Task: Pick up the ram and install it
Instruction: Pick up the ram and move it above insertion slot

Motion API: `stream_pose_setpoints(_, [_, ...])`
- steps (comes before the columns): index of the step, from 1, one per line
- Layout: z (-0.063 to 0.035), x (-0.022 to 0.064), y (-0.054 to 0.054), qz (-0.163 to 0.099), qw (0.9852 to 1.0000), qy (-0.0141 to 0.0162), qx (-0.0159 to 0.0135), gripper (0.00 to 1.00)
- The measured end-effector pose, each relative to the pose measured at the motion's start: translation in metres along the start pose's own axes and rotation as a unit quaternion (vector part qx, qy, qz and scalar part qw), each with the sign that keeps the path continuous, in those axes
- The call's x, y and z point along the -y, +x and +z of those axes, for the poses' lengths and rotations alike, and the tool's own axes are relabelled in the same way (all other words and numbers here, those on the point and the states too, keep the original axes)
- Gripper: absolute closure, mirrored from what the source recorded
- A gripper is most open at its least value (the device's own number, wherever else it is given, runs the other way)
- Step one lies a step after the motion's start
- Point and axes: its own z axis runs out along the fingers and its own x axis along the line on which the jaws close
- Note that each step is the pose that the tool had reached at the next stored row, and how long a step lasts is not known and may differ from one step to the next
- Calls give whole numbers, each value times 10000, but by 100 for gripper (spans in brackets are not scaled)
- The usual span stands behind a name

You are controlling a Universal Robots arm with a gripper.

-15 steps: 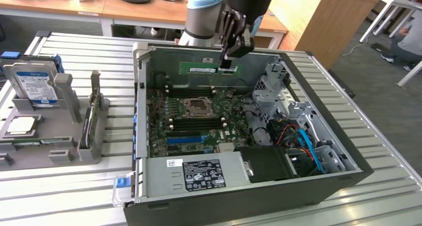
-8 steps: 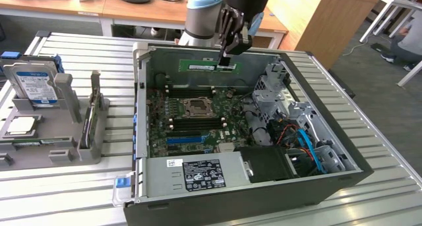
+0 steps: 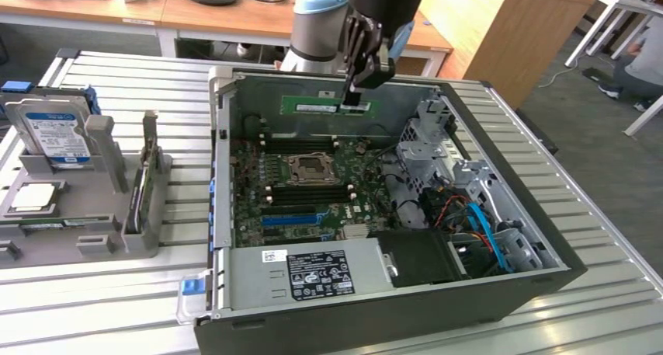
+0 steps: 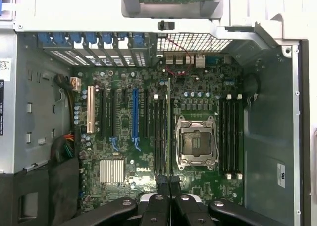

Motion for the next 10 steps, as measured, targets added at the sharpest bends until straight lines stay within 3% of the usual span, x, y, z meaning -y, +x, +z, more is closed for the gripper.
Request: stream_pose_setpoints(10, [69,3,0,0,10000,0,0,89])
